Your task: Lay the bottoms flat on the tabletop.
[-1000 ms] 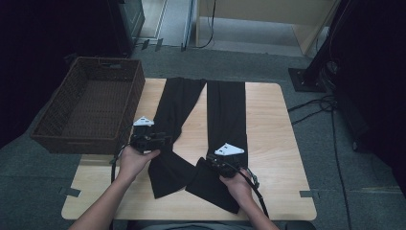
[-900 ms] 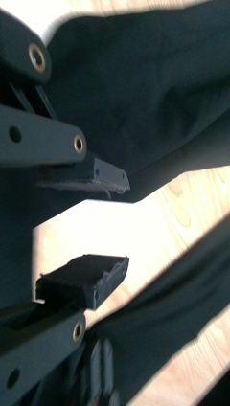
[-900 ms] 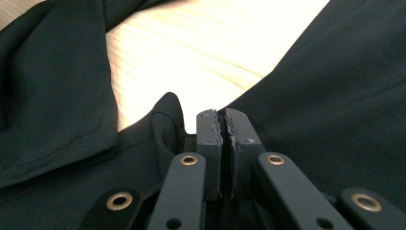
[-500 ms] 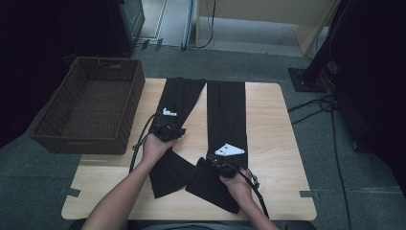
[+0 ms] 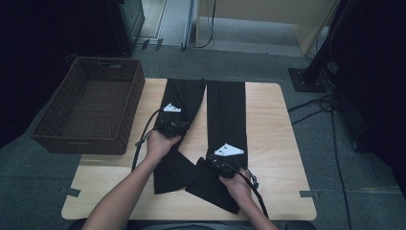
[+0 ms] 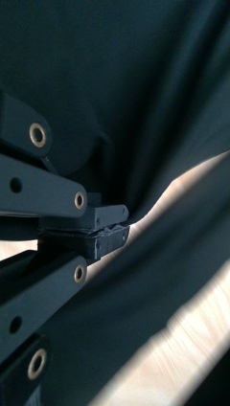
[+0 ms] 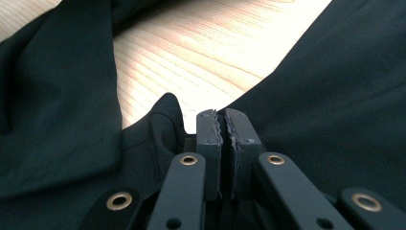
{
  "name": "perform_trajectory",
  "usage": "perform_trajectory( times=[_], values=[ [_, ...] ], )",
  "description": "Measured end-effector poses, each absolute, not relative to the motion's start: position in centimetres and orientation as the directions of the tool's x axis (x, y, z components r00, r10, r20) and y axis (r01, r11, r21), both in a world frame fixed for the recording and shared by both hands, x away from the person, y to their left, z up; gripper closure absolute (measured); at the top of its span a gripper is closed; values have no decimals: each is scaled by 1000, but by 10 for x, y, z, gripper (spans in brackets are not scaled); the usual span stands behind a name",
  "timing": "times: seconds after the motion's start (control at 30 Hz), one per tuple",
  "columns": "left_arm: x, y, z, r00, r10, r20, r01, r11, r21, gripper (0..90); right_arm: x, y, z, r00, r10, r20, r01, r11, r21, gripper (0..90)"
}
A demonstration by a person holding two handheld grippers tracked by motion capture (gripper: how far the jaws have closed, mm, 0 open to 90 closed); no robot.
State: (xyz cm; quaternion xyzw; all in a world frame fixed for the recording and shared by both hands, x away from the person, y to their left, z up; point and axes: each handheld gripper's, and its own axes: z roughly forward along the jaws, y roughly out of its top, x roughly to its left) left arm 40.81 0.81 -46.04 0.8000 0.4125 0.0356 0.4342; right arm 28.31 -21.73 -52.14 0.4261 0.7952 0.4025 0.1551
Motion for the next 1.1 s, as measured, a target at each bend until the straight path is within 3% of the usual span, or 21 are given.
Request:
perform_trajectory(
  times=[0.07,0.2,0.37,0.8,0.97,1.03,1.1],
  values=[
    [406,9,-442,667,651,-364,627,-226,745,896,283,-217,-521,-588,804,93,553,315,771,853],
    [406,14,-425,686,623,-376,593,-178,785,862,282,-216,-521,-594,799,92,549,319,773,853],
    [415,19,-442,644,689,-333,636,-240,733,626,280,-214,-521,-596,797,94,549,320,772,856],
    [448,1,-484,573,763,-300,704,-270,657,443,264,-209,-518,-629,767,122,566,345,749,864],
    [454,-10,-497,555,771,-312,724,-263,638,456,255,-208,-516,-649,748,139,576,364,732,892],
    [455,-12,-503,561,778,-284,721,-291,628,545,246,-208,-516,-656,741,142,576,371,728,895],
    [455,-11,-505,569,781,-259,705,-300,642,579,246,-209,-516,-658,740,141,574,371,730,895]
  ],
)
